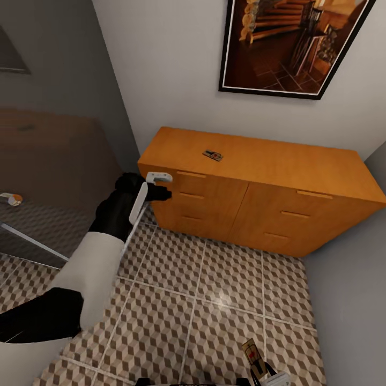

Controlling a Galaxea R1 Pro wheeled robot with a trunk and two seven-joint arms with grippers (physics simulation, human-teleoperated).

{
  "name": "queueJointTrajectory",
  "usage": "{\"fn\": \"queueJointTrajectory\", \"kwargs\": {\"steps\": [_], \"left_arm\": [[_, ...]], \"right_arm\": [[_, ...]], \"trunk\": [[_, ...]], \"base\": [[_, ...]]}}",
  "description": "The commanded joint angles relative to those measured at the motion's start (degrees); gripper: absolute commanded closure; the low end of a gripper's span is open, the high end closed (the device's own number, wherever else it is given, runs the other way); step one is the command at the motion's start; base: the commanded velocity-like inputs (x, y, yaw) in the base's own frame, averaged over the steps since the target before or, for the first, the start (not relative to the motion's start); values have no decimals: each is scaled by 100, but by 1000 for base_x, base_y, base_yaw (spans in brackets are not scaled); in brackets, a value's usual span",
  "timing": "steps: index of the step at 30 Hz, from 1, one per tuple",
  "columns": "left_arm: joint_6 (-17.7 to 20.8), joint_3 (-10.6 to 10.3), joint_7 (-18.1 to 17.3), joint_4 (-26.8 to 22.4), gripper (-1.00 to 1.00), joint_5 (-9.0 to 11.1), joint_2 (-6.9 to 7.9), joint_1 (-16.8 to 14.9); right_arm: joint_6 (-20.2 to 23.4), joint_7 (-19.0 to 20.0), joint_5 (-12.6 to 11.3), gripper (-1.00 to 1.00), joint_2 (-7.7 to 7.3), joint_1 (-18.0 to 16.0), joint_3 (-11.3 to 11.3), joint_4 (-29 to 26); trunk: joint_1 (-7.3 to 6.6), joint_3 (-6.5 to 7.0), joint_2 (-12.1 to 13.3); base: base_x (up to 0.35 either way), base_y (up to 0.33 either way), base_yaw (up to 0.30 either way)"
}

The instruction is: Take the four mousetraps from the cabinet in the bathroom and place them on the bathroom floor. Make sure all four end up on the same floor surface, and ensure that at least two of them are either under or directly next to the same bathroom sink.

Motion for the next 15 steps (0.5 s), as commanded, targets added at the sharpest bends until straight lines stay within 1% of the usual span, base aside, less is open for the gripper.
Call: {"fn": "queueJointTrajectory", "kwargs": {"steps": [1,2,3,4,7,8,10,13,15], "left_arm": [[19,0,16,208,-100,8,5,-176],[18,2,19,323,-100,9,10,-266],[13,7,26,575,-100,12,19,-456],[-1,28,35,1349,-100,14,80,-1050],[-12,44,74,2263,-100,15,134,-1695],[-12,47,126,2431,-100,16,135,-1776],[-5,46,251,3090,-100,16,83,-1887],[16,40,272,3400,-100,17,33,-1912],[27,38,275,3451,-100,22,18,-1913]], "right_arm": [[-14,34,-10,100,-1,-3,-5,2],[-12,34,-10,100,-1,-3,-4,2],[-6,34,-10,100,2,-3,-5,2],[1,34,-10,100,6,-3,-5,2],[4,34,-10,100,7,-3,0,2],[4,34,-10,100,7,-3,1,2],[4,34,-10,100,8,-3,0,2],[4,34,-10,100,12,-3,1,2],[4,34,-10,100,11,-3,2,2]], "trunk": [[3,-8,-9],[3,-8,-9],[3,-8,-9],[3,-8,-9],[3,-8,-9],[3,-8,-9],[3,-8,-9],[3,-8,-9],[3,-8,-9]], "base": [[0,0,0],[0,0,0],[0,0,0],[0,0,0],[0,0,0],[0,0,0],[0,0,0],[0,0,0],[0,0,0]]}}
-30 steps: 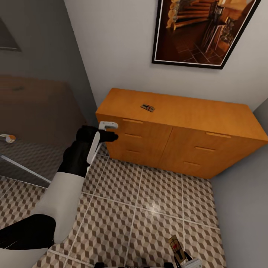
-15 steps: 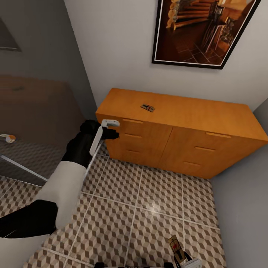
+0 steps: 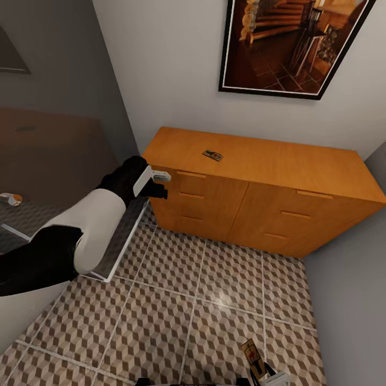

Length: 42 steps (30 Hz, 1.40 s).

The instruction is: Take the four mousetraps from the cabinet in the bathroom and place them on the bathroom floor. Make sure all four end up on the same floor surface, and ensure that at least two of them are either under or directly next to the same bathroom sink.

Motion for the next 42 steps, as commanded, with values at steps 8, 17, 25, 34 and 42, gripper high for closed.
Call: {"fn": "queueJointTrajectory", "kwargs": {"steps": [8,17,25,34,42], "left_arm": [[33,-28,9,53,-100,9,-18,-5],[46,-36,-25,40,-100,9,-25,-6],[43,-36,-452,29,-100,9,-32,-8],[42,-39,-526,-10,-100,6,-25,-9],[42,-44,-536,-25,-100,8,-52,-9]], "right_arm": [[-17,34,-10,100,-1,-3,-5,2],[-24,34,-10,100,-5,-3,-8,3],[-24,34,-10,100,-5,-3,-6,2],[-25,34,-10,100,-5,-3,-10,2],[-22,34,-10,100,-5,-3,-8,2]], "trunk": [[3,-8,-9],[3,-8,-9],[3,-8,-9],[3,-8,-9],[3,-8,-9]], "base": [[0,0,0],[0,0,0],[0,0,0],[0,0,0],[0,0,0]]}}
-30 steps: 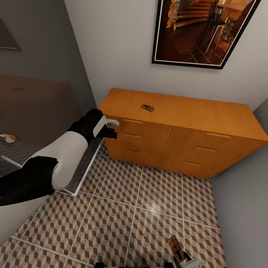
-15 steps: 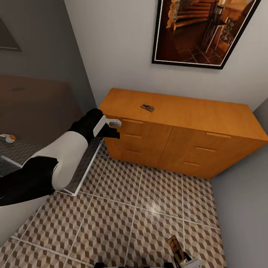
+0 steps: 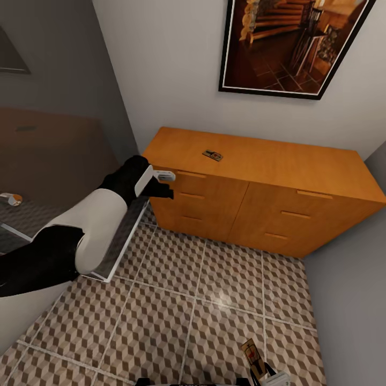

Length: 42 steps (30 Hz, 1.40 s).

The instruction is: Take the four mousetraps from the cabinet in the bathroom and place them on the bathroom floor. Make sure all four end up on the same floor surface, and ensure that at least two of them are either under or directly next to the same bathroom sink.

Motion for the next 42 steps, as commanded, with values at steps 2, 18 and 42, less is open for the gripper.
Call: {"fn": "queueJointTrajectory", "kwargs": {"steps": [2,18,42], "left_arm": [[20,-41,-50,-5,-100,-1,-19,-4],[11,-50,-853,-81,-100,-9,-29,-4],[11,-54,-854,-93,-100,-10,-34,-4]], "right_arm": [[-17,34,-10,100,-1,-3,-6,2],[-19,34,-10,100,-1,-3,-10,2],[-12,34,-10,100,6,-3,-4,2]], "trunk": [[3,-8,-9],[3,-8,-9],[3,-8,-9]], "base": [[0,0,0],[0,0,0],[125,-97,0]]}}
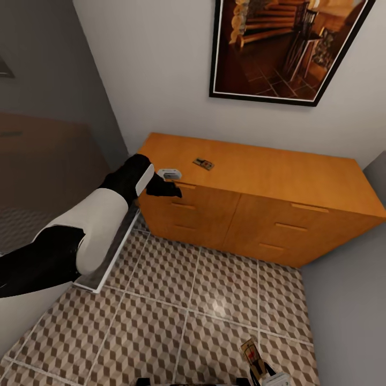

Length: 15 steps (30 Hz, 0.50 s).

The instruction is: Take the four mousetraps from the cabinet in the bathroom and place them on the bathroom floor. Make sure all four end up on the same floor surface, and ensure that at least two of them are either under or directly next to the same bathroom sink.

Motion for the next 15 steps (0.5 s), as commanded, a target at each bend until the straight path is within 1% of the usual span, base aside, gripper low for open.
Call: {"fn": "queueJointTrajectory", "kwargs": {"steps": [1,15], "left_arm": [[18,-35,-18,-4,-100,-1,1,-4],[18,-41,-18,-4,-100,-1,-2,-4]], "right_arm": [[-16,35,-11,100,-1,-3,-6,2],[-16,35,-11,100,1,-3,-6,2]], "trunk": [[5,-8,-9],[5,-8,-9]], "base": [[211,-186,0],[219,-196,0]]}}
